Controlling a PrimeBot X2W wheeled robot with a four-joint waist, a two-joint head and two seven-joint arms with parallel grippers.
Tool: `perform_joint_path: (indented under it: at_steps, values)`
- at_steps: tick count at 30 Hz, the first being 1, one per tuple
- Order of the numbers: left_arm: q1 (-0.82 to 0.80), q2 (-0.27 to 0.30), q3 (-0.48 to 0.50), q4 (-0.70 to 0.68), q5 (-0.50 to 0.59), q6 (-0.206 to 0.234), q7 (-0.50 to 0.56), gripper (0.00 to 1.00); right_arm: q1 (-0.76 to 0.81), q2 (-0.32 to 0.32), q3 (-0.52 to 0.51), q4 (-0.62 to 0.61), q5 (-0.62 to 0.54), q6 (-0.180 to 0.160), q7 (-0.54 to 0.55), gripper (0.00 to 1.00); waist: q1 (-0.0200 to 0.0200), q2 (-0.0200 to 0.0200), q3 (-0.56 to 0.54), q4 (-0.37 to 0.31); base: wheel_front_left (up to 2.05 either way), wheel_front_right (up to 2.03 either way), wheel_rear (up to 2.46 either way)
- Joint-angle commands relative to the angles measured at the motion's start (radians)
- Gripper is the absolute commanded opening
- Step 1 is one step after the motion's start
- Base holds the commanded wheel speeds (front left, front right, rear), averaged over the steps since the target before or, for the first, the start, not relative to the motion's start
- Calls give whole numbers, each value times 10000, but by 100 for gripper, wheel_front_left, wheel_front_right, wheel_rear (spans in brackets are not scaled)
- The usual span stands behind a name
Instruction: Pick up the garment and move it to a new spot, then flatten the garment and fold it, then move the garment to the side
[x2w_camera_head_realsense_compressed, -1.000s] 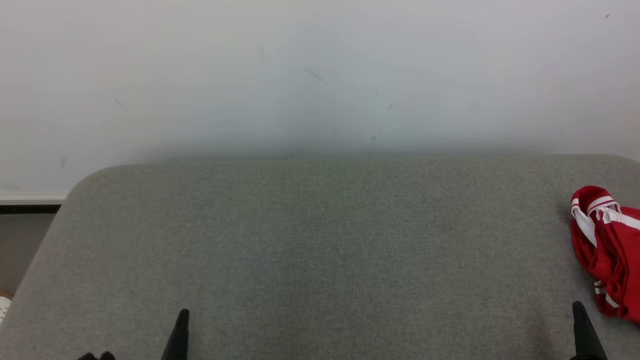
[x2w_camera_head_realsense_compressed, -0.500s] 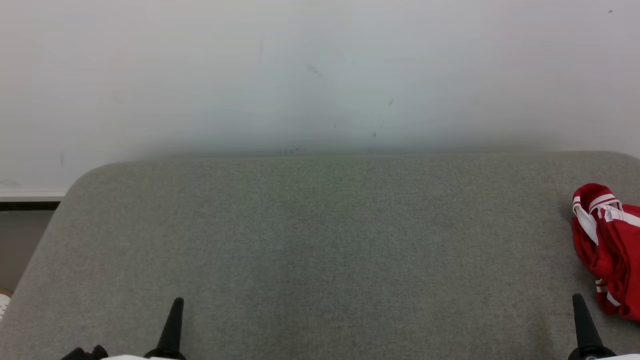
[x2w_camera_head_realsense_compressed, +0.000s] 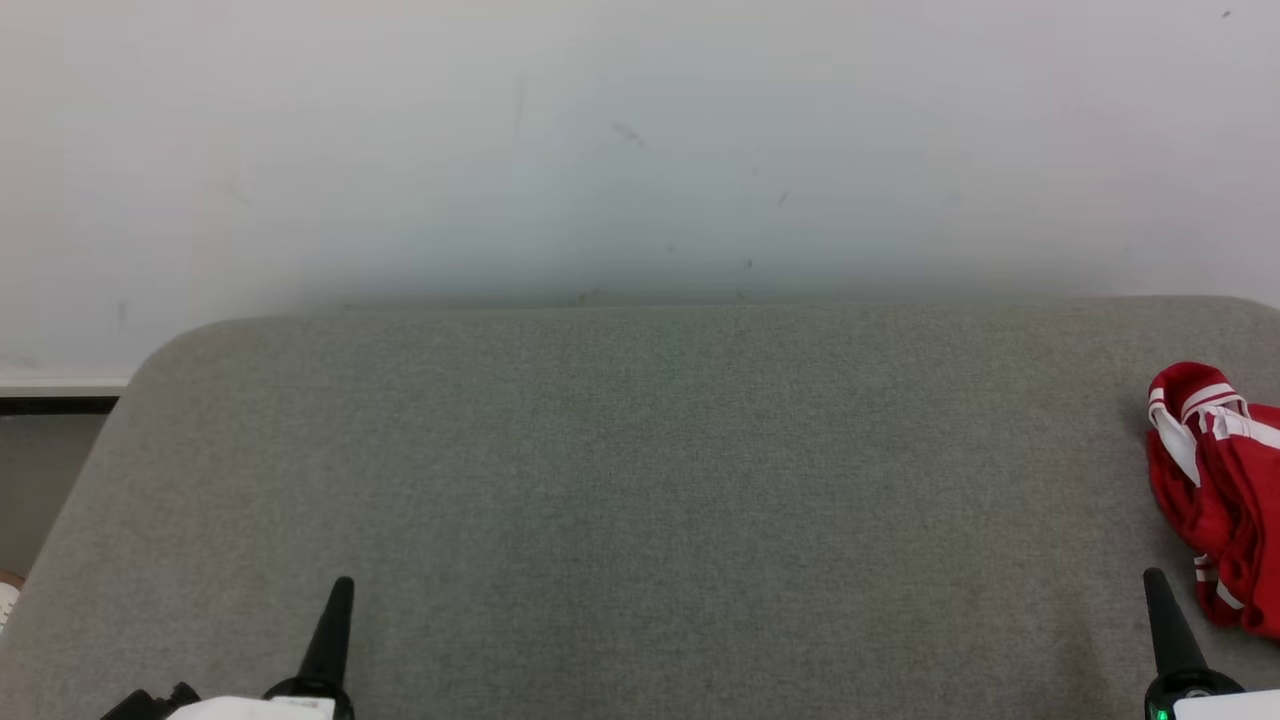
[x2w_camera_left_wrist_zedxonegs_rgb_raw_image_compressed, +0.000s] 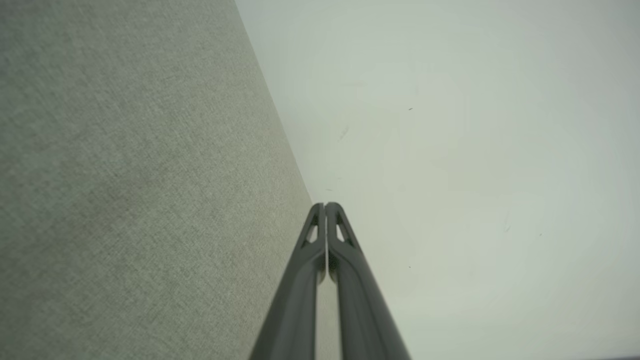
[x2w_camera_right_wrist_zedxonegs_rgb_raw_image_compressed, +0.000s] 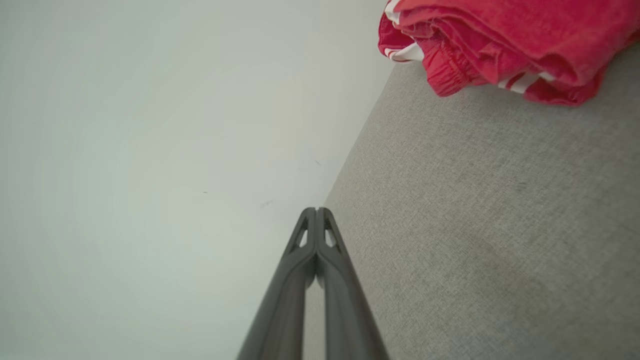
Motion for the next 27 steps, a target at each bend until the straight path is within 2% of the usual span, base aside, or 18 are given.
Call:
perform_joint_path:
  at_steps: [1, 27]
  values:
    - [-183, 63, 67, -28, -320, -76, 70, 0, -191, -9, -48, -103, 254, -15, 54, 0, 0, -1, 8, 1, 0, 0, 0]
    - [-553, 16, 538, 53, -2256, -230, 651, 0, -553, 99, -167, -122, 2225, -19, 568, 0, 0, -1, 189, 11, 0, 0, 0]
